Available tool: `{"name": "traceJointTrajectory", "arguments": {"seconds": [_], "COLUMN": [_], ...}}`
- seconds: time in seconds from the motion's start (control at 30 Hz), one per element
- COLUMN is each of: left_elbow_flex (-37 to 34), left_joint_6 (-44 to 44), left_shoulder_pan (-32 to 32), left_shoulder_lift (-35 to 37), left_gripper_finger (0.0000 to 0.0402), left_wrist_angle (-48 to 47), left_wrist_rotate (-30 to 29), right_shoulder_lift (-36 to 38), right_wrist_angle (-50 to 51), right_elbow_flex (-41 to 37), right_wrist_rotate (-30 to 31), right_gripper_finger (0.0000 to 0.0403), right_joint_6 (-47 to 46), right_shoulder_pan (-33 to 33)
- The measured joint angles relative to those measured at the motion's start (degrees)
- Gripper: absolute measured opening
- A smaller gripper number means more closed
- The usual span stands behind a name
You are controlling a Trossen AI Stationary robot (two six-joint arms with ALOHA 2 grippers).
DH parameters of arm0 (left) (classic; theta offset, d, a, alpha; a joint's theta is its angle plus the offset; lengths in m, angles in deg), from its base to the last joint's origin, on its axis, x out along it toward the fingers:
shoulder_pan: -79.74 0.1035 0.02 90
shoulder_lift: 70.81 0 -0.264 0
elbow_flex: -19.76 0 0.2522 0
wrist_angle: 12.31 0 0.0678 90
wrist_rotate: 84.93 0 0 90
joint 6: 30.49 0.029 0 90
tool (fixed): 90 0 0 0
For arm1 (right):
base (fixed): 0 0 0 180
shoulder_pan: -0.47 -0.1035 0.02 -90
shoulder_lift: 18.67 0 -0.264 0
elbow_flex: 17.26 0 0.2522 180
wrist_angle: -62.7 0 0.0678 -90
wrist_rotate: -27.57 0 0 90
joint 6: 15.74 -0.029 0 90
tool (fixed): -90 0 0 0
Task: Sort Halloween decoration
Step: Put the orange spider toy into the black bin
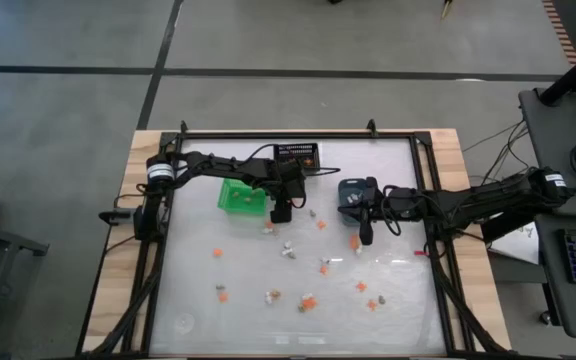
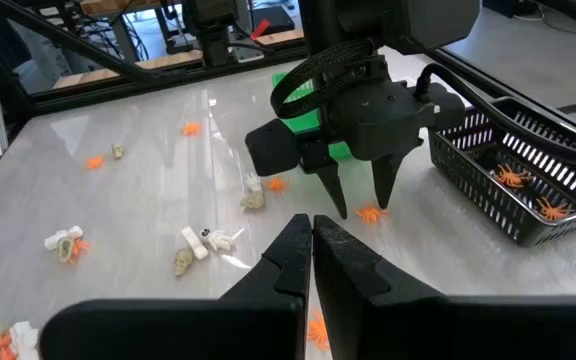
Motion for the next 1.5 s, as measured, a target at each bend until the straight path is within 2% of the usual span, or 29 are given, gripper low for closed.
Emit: {"name": "traceJointTrajectory", "arguments": {"seconds": [0.3,0.67,1.5], "left_elbow_flex": [-0.01,0.02,0.06], "left_joint_6": [-0.78,-1.38,-0.85], "left_shoulder_pan": [-0.02,-0.04,-0.44], "left_shoulder_lift": [0.00,0.00,0.22], "left_gripper_finger": [0.0117,0.0084,0.0077], "left_wrist_angle": [0.23,0.42,0.28], "left_wrist_rotate": [-0.03,-0.05,0.04], "right_shoulder_lift": [0.00,0.00,0.00], "right_wrist_angle": [-0.01,0.00,-0.01], "right_elbow_flex": [0.00,0.00,0.00], "right_wrist_rotate": [0.02,0.02,0.02], "right_gripper_finger": [0.0009,0.0009,0.0009], "right_joint_6": [0.07,0.54,0.28], "right_shoulder_pan": [0.00,0.00,-0.01]}}
